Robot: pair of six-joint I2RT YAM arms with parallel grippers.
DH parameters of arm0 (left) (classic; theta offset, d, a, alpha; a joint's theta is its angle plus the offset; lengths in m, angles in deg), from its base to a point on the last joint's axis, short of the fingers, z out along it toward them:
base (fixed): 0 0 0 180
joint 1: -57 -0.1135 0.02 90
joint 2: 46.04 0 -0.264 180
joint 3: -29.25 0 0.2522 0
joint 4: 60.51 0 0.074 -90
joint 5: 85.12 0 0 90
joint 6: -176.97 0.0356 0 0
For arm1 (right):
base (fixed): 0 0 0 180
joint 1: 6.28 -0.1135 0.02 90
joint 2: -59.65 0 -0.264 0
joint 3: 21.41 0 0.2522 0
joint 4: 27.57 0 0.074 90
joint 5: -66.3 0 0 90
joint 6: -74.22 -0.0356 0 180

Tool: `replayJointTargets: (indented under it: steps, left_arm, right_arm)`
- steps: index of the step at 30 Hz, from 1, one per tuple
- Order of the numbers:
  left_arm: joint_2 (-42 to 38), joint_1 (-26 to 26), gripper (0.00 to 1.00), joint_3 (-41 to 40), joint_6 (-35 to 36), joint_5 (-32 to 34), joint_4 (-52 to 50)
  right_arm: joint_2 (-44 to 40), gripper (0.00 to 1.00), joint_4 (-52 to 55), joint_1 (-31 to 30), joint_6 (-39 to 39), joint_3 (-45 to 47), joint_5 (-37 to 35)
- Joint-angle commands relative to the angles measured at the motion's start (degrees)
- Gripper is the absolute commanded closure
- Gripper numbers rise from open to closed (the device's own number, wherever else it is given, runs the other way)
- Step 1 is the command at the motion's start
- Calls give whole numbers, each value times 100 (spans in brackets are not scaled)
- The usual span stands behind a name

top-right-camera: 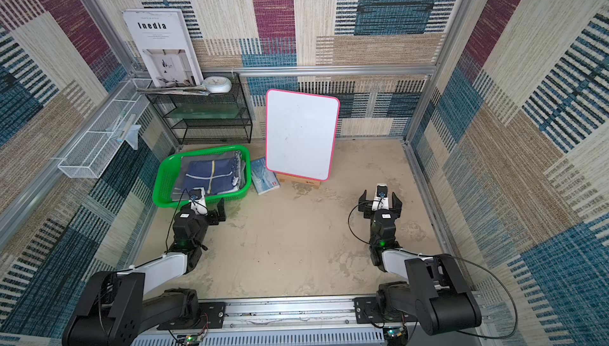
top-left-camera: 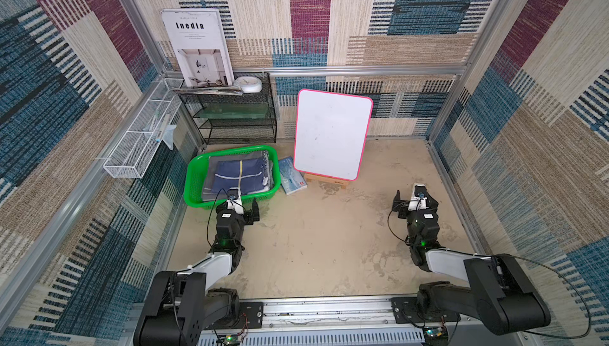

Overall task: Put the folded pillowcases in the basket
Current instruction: Reset both arms

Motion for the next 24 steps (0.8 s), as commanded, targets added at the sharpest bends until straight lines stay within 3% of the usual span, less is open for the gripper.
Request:
replayJointTargets:
  steps: [1, 10, 20, 24]
  left_arm:
    - [-76, -10, 1, -57, 33, 227, 166]
    - [261, -133, 1, -85, 61, -92, 685]
    - [1357, -468, 1, 241, -138, -536, 1158]
    - [1774, -711, 1, 453, -330, -811, 1191]
  right_arm:
    - [83, 0, -272, 29, 109, -50, 283]
    - [246, 0, -361, 195, 95, -131, 505]
    - [935, 0, -1112, 280, 93, -123, 668]
    - [961, 0, -935, 452, -64, -210, 862]
